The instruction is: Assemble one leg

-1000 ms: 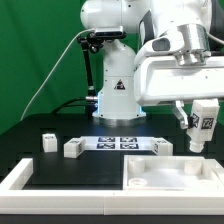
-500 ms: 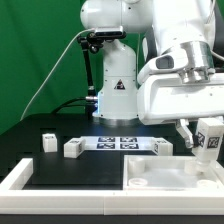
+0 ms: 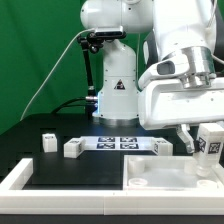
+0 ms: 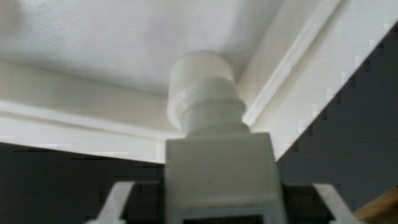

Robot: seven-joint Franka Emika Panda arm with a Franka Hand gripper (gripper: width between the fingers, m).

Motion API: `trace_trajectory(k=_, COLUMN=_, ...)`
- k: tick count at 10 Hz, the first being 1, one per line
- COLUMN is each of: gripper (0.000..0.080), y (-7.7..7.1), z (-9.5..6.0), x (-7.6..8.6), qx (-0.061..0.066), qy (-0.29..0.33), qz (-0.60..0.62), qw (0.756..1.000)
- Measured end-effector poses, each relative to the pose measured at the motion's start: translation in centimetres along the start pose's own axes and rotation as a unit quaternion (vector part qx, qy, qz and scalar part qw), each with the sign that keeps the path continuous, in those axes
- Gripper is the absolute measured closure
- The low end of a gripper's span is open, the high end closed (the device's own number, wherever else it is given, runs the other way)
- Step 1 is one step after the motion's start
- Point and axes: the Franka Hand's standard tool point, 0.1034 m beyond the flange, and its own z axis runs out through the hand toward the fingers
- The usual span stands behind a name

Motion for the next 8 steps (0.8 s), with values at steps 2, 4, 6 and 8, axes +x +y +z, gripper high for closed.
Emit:
trace_trajectory(k=2, gripper=0.0509, y=0.10, z=0.44, x=0.09, qx=0.000, qy=0.000, qz=0.001, qw=1.000)
trace_trajectory(k=4, gripper=0.0509, y=0.21, z=0.75, x=0.15, qx=-0.001, qy=0.003, qz=0.002, qw=1.000)
trace_trajectory(k=6, gripper=0.0509, y=0.24, z=0.89, x=0.33, qx=-0.001, qy=0.006, qz=0.002, qw=1.000)
trace_trajectory(k=8, gripper=0.0509, y=0.28, z=1.13, x=0.57, qx=-0.003, qy=0.016, qz=0.003, qw=1.000)
